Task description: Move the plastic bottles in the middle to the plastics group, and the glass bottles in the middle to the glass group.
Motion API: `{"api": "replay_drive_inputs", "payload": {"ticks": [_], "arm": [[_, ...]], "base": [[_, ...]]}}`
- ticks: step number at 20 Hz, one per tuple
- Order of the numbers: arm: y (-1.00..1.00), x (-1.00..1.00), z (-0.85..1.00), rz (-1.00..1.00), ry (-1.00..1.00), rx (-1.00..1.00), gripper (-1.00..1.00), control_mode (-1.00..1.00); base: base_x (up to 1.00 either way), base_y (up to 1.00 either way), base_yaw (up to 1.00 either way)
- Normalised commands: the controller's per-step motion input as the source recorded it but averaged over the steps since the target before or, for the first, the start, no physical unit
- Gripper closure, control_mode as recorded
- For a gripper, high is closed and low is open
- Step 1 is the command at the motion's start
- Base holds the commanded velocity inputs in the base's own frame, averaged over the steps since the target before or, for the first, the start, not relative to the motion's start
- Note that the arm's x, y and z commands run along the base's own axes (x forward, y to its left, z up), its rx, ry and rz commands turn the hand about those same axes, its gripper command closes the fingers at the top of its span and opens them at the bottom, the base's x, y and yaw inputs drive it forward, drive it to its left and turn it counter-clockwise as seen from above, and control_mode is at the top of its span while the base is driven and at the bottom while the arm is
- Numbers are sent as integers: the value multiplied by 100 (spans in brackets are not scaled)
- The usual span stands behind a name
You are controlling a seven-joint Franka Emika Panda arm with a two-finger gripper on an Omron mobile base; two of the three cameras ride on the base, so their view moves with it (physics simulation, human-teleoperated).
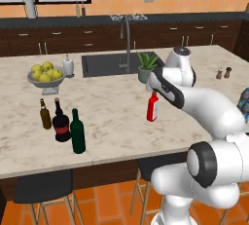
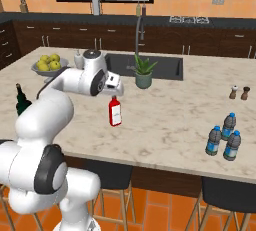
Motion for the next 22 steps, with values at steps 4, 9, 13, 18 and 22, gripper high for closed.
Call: {"api": "replay_drive_inputs", "payload": {"ticks": [4,9,13,18,22], "arm": [[0,53,-5,0,0,0,-100,-100],[0,54,-22,0,0,-2,-100,-100],[0,47,-41,0,0,-2,-100,-100],[0,44,-30,0,0,0,-100,-100],[0,28,-5,0,0,0,-100,-100]], "base": [[0,0,0],[0,0,0],[0,0,0],[0,0,0],[0,0,0]]}}
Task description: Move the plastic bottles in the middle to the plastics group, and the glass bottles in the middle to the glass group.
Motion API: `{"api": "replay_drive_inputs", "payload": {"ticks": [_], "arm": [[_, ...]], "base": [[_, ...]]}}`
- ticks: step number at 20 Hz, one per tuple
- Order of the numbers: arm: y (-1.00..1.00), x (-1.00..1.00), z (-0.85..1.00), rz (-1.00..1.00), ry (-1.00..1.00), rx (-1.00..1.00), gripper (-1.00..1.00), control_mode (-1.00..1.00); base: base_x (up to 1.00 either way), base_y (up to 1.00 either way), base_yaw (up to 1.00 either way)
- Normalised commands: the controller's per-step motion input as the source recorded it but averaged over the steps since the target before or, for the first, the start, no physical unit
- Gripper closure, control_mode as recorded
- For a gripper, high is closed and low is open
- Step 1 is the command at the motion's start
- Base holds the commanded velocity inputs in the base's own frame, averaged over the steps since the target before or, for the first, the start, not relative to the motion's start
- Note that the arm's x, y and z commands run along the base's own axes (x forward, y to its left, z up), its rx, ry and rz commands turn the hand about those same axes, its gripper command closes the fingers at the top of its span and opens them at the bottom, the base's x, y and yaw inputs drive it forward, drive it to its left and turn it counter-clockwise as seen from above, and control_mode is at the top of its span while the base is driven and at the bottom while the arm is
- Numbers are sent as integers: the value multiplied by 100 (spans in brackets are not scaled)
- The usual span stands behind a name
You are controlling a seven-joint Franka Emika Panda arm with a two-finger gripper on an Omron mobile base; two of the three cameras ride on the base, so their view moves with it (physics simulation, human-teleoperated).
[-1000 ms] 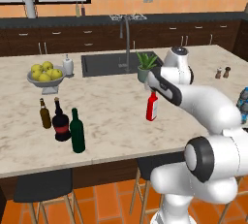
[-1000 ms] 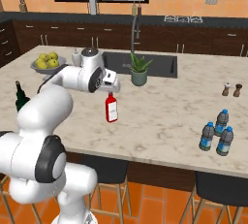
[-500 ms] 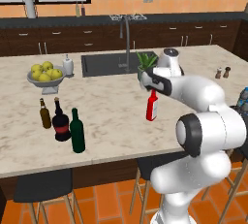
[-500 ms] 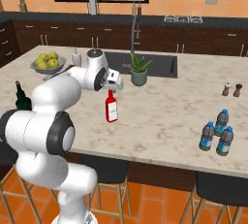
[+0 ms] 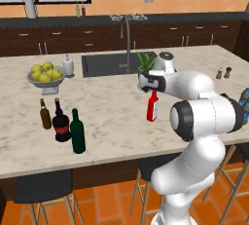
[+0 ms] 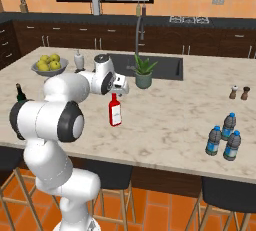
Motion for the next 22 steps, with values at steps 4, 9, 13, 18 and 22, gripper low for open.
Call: {"api": "replay_drive_inputs", "payload": {"ticks": [4,9,13,18,22], "arm": [[0,14,-2,0,0,0,-100,-100],[0,3,-5,0,0,0,-100,-100],[0,6,-18,0,0,0,-100,-100],[-2,3,-16,1,0,0,-100,-100],[0,1,-7,0,0,0,-100,-100]], "base": [[0,0,0],[0,0,0],[0,0,0],[0,0,0],[0,0,0]]}}
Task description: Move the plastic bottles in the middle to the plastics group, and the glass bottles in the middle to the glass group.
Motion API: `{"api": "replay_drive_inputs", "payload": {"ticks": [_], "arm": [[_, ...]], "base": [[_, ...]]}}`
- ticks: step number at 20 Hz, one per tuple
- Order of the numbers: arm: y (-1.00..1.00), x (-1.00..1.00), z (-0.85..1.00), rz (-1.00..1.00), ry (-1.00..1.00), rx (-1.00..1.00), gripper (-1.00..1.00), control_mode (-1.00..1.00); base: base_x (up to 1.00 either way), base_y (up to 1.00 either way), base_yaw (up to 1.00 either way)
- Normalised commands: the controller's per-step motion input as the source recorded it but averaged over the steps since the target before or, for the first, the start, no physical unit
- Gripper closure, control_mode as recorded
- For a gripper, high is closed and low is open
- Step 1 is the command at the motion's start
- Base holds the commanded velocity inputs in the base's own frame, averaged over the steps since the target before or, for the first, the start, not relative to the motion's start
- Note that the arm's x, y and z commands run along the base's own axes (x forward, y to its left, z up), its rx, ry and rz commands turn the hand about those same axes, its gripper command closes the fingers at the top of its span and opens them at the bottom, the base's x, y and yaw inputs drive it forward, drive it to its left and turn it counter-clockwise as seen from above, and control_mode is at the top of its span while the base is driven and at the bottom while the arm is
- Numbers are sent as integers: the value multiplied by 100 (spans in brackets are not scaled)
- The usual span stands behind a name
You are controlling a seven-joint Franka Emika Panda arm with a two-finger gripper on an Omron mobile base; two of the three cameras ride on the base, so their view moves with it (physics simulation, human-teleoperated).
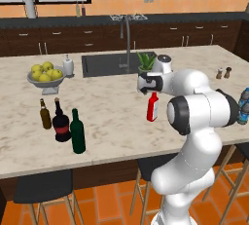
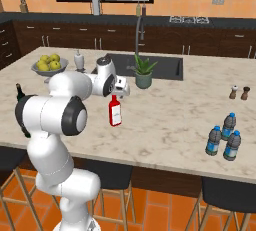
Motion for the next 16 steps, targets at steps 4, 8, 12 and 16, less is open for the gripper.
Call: {"api": "replay_drive_inputs", "payload": {"ticks": [4,8,12,16], "arm": [[0,0,-7,0,0,0,100,-100],[0,0,0,0,0,0,100,-100],[0,0,0,0,0,0,100,-100],[0,0,0,0,0,0,100,-100]], "base": [[0,0,0],[0,0,0],[0,0,0],[0,0,0]]}}
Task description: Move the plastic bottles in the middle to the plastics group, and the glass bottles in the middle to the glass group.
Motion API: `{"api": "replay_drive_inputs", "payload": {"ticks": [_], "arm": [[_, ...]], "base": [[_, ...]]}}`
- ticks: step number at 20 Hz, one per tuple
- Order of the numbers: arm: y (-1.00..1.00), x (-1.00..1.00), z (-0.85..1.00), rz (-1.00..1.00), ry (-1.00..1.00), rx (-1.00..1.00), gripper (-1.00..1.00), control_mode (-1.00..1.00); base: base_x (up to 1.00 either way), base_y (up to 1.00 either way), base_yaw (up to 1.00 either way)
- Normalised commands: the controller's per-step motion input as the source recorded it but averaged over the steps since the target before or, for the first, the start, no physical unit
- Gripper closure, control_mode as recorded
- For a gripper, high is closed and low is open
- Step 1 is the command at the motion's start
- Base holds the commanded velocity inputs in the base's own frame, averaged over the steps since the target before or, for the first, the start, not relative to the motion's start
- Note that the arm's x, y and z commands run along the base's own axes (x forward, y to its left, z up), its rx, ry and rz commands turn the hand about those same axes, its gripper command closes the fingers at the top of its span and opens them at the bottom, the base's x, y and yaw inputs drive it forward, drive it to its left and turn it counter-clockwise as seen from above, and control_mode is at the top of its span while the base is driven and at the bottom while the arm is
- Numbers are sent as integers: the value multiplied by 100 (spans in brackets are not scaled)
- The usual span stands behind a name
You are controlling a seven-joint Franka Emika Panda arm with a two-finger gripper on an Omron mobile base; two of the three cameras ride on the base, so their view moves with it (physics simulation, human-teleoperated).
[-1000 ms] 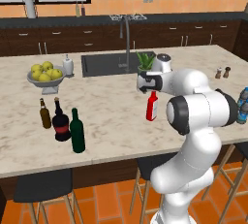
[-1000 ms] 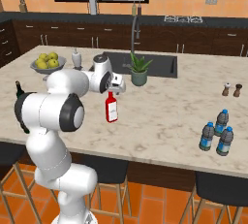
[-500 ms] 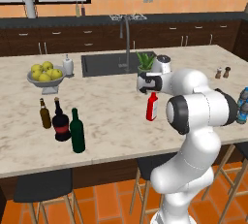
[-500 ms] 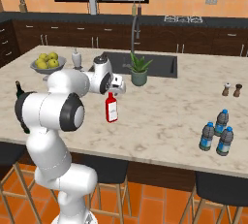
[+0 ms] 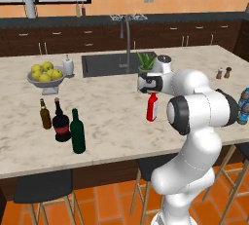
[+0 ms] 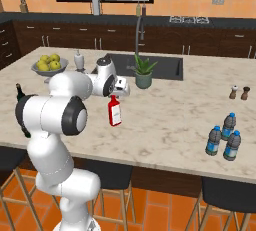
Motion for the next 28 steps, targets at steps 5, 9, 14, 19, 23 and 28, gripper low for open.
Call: {"api": "replay_drive_inputs", "payload": {"ticks": [5,9,14,19,23,28], "arm": [[2,0,48,0,0,0,100,-100],[38,-6,66,8,0,0,100,-100],[85,-30,41,21,2,-1,100,-100],[100,-33,4,34,6,0,100,-100],[100,-22,0,33,5,0,100,-100],[82,-2,-5,29,1,0,100,-100]], "base": [[0,0,0],[0,0,0],[0,0,0],[0,0,0],[0,0,0],[0,0,0]]}}
